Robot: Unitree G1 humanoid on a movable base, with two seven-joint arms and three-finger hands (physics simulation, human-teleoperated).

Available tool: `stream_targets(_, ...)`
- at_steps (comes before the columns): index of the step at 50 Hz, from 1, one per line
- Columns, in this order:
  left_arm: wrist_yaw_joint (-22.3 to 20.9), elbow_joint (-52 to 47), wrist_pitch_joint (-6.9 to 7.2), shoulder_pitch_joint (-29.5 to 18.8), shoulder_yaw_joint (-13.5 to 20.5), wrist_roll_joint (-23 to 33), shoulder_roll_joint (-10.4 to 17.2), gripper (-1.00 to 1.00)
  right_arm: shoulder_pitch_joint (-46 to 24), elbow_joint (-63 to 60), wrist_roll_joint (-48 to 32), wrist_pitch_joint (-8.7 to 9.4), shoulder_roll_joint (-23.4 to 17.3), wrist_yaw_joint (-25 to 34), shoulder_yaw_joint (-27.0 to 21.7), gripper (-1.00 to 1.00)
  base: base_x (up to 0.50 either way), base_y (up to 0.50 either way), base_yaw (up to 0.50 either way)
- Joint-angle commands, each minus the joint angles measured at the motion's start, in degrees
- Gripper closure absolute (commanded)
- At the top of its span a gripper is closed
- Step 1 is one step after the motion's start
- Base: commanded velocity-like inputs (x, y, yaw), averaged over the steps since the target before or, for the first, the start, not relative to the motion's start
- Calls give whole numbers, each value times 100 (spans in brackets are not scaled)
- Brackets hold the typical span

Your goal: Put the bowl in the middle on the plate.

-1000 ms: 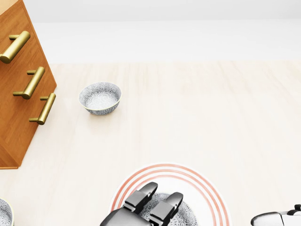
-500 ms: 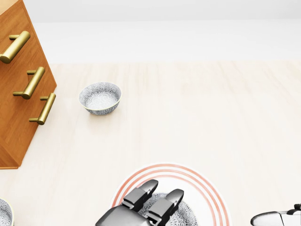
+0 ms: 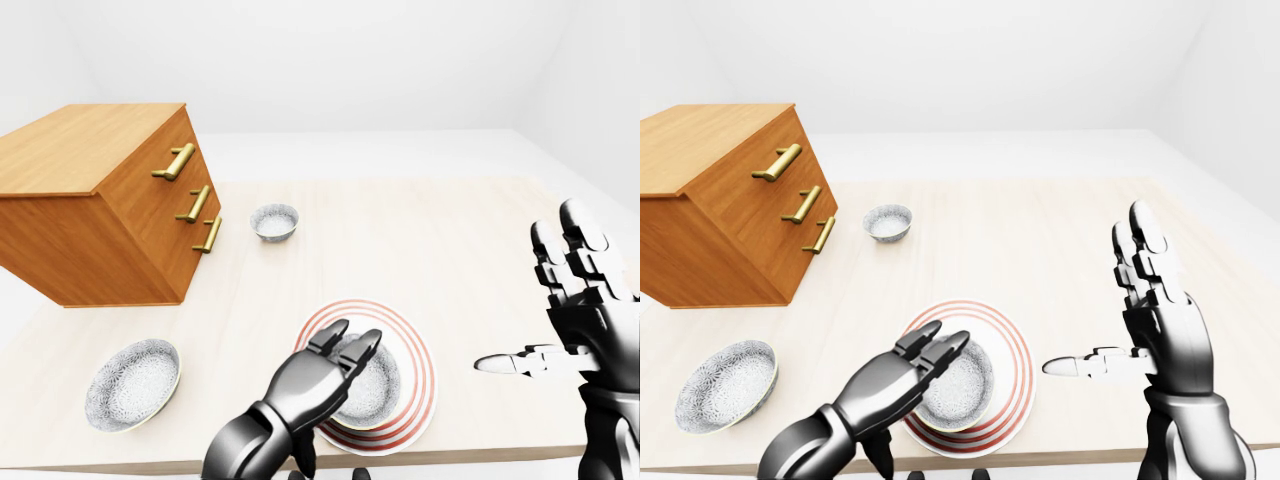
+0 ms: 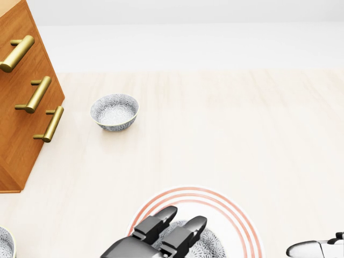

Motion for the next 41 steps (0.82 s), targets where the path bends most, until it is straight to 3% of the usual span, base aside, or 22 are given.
stream_targets(1, -16, -788, 0, 159, 258, -529, 68, -100, 0, 54, -26, 0, -1, -2, 15, -100, 0, 0, 0)
stream_targets(3, -16, -859, 0, 134, 326, -588, 50, -100, 3, 65, -31, 0, -1, -4, 17, -100, 0, 0, 0)
stream_targets(4, -16, -1178, 282, 58, 484, -819, -45, -100, -1, 79, -41, 0, -2, -8, 27, -100, 0, 0, 0)
stream_targets(5, -16, -1281, 368, 51, 523, -898, -74, -100, -12, 81, -40, 0, -10, -15, 29, -100, 0, 0, 0)
stream_targets(6, -16, -1539, 645, 64, 559, -1049, -154, -100, -8, -28, -20, 0, -11, -30, 19, -100, 0, 0, 0)
stream_targets(10, -16, -1887, 1000, -91, 771, -1287, -194, -100, 1, 81, -36, 0, -2, -13, 25, -100, 0, 0, 0)
stream_targets(22, -16, -2093, 1000, -184, 1417, -1790, -313, -100, 6, 104, -78, 0, -1, -2, 41, -100, 0, 0, 0)
stream_targets(25, -16, -2333, 1000, -283, 1585, -2047, -510, -100, 3, 88, -69, 0, -6, -5, 33, -100, 0, 0, 0)
stream_targets(28, -16, -2358, 1000, -905, 2100, -2372, -799, -100, 13, 110, -78, 0, -4, 9, 30, -100, 0, 0, 0)
stream_targets(30, -16, -2358, 1000, -1302, 2657, -3024, -893, -100, 23, 126, -74, 0, 2, 19, 24, -100, 0, 0, 0)
stream_targets(31, -16, -2358, 1000, -1311, 2663, -3137, -811, -100, 23, 126, -75, 0, 2, 20, 24, -100, 0, 0, 0)
stream_targets(32, -16, -2358, 1000, -1877, 3159, -3509, -931, -100, 29, 101, -69, 0, 2, 24, 16, -100, 0, 0, 0)
stream_targets(34, -16, -2358, 1000, -2324, 3763, -4057, -929, -100, 13, 75, -71, 0, -6, 16, 14, -100, 0, 0, 0)
stream_targets(35, -16, -2358, 1000, -2325, 3788, -4262, -838, -100, 16, 95, -78, 0, -1, 21, 18, -100, 0, 0, 0)
stream_targets(37, -16, -2167, 1000, -2970, 4671, -5096, -1068, -100, 23, 112, -83, 0, 3, 26, 16, -100, 0, 0, 0)
stream_targets(39, -16, -1870, 1000, -3165, 5244, -5961, -1192, -100, 22, 112, -76, 0, 4, 28, 8, -100, 0, 0, 0)
stream_targets(40, -16, -1351, 1000, -3581, 5998, -6525, -1485, -100, 12, 52, -65, 0, -5, 17, 2, -100, 0, 0, 0)
stream_targets(41, -16, -1150, 1000, -3705, 6327, -7055, -1507, -100, 12, 58, -63, 0, -3, 21, 0, -100, 0, 0, 0)
